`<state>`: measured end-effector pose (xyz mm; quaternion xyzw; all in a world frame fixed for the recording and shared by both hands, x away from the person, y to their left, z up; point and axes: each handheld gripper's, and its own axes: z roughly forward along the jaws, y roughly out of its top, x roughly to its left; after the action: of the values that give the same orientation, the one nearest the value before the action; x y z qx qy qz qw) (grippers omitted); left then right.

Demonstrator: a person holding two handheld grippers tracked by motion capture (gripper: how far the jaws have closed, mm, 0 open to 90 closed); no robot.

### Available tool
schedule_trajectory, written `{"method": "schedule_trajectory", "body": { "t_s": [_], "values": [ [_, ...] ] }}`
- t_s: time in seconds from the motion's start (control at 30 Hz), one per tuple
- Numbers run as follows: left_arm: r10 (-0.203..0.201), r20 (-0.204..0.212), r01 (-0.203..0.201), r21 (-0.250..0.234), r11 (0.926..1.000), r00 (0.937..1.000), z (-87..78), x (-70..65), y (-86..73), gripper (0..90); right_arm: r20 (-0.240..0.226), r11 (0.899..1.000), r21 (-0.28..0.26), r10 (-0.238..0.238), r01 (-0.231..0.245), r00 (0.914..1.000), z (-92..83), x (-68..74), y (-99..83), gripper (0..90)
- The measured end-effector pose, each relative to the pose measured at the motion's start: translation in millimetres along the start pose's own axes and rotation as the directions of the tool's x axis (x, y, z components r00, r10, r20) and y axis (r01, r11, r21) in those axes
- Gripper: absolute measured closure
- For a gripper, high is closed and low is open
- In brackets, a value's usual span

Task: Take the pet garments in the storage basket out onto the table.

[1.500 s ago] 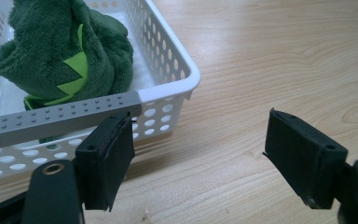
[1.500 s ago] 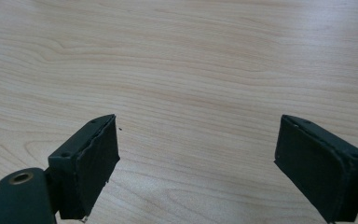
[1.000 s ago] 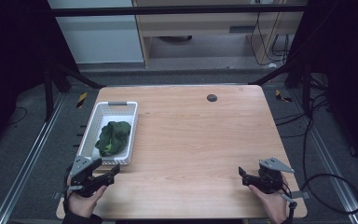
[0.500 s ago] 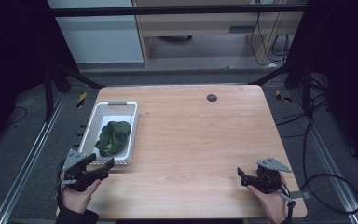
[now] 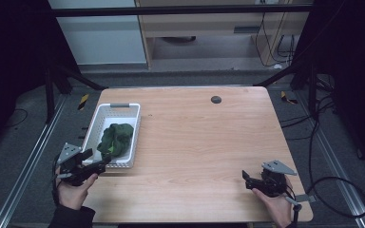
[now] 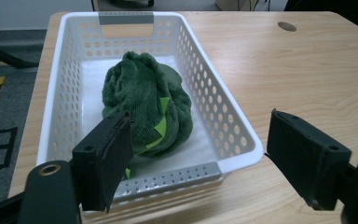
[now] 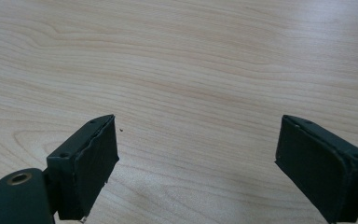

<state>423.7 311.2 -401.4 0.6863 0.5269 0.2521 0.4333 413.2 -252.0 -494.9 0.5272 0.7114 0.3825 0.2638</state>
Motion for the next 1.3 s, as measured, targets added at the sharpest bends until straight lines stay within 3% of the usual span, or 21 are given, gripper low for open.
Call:
{"method": "schedule_trajectory", "body": {
  "t_s": [0.73,1.3],
  "values": [
    [0.026,-0.025,-0.025,0.047,0.9986,0.9993,22.8,11.5,27.0,21.3,-0.001,1.000,-0.002,0.000,0.000,1.0000,-0.3,-0.2,2.0,12.7],
    [0.088,-0.045,-0.081,0.140,0.9868,0.9951,40.4,15.1,48.0,20.3,-0.002,1.000,-0.002,-0.001,0.001,1.0000,0.0,-1.4,2.4,12.7]
  ]
}}
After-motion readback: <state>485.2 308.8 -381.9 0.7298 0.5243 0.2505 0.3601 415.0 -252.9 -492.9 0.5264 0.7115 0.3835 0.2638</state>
